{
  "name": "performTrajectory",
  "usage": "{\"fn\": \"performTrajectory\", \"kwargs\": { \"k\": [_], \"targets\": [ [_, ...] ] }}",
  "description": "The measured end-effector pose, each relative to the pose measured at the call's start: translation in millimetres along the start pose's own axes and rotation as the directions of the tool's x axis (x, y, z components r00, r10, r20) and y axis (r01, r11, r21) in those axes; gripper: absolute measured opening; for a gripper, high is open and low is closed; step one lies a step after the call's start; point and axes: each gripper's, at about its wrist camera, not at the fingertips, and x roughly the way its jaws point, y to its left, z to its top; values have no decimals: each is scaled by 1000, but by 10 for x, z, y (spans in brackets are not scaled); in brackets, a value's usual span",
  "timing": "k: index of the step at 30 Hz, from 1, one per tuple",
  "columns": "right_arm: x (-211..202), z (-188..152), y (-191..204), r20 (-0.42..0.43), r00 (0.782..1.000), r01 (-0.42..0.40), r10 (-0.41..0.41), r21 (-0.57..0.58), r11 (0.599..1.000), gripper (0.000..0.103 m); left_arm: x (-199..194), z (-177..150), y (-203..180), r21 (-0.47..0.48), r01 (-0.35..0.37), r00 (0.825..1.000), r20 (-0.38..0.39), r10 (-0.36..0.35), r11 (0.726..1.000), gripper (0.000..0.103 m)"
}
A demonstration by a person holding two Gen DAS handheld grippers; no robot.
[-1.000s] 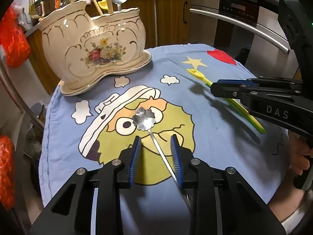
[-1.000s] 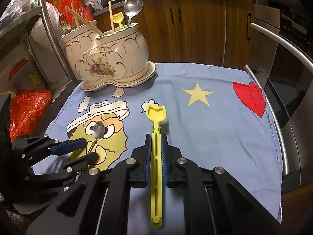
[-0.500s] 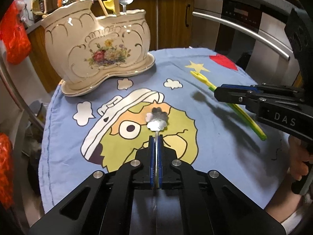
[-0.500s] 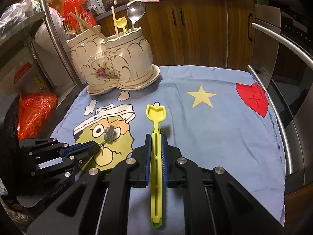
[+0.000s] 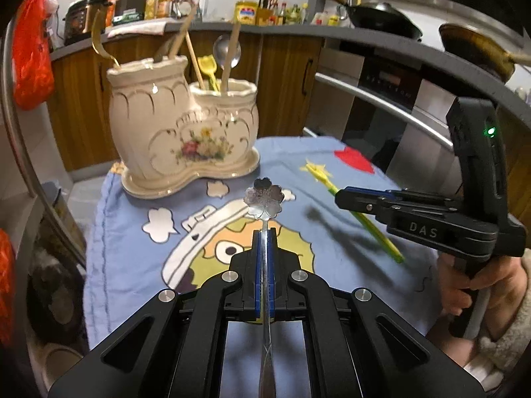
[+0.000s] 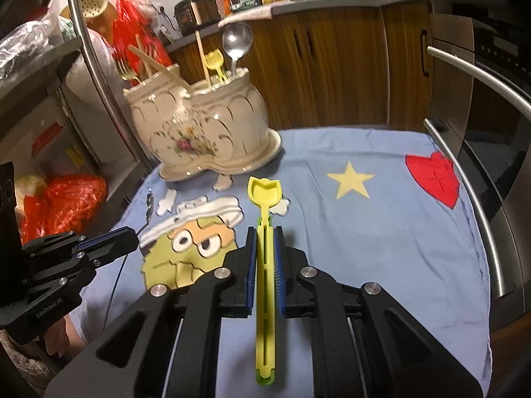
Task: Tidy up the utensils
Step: 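Lift the spoon and spatula and carry both over the ceramic holder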
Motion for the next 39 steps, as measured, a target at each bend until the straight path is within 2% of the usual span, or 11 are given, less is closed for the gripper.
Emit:
{"fn": "performTrajectory", "kwargs": {
  "k": [9, 13, 17, 21, 26, 29, 36, 39],
  "targets": [
    [-129, 177, 133, 90, 995, -32, 31, 3, 999, 10, -397, 207, 258, -55, 93, 991, 104, -87, 994, 4],
    [-181, 406, 220, 142, 989, -46, 47, -10, 999, 10, -553, 408, 374, -59, 99, 984, 154, -89, 993, 4],
    [-173, 738, 264, 183, 981, -72, 71, -1, 997, 10, -713, 733, 536, -51, 73, 973, 224, -60, 996, 4],
    [-183, 1048, 327, 249, 966, -71, 74, -24, 997, 10, -847, 1084, 665, -30, 29, 951, 310, -18, 999, 4],
    [-67, 1443, 330, 320, 941, -114, 115, -22, 993, 10, -830, 1538, 851, -36, -38, 903, 427, 50, 999, 4],
    [82, 1649, 333, 373, 920, -126, 125, -20, 992, 10, -707, 1722, 953, -48, -60, 881, 466, 76, 997, 4],
    [368, 1792, 336, 456, 878, -143, 144, -37, 989, 10, -324, 1962, 1081, -63, -132, 840, 523, 146, 989, 4],
    [479, 1807, 303, 468, 870, -163, 158, -30, 986, 10, -189, 1995, 1115, -70, -126, 832, 535, 144, 989, 4]
  ]
}}
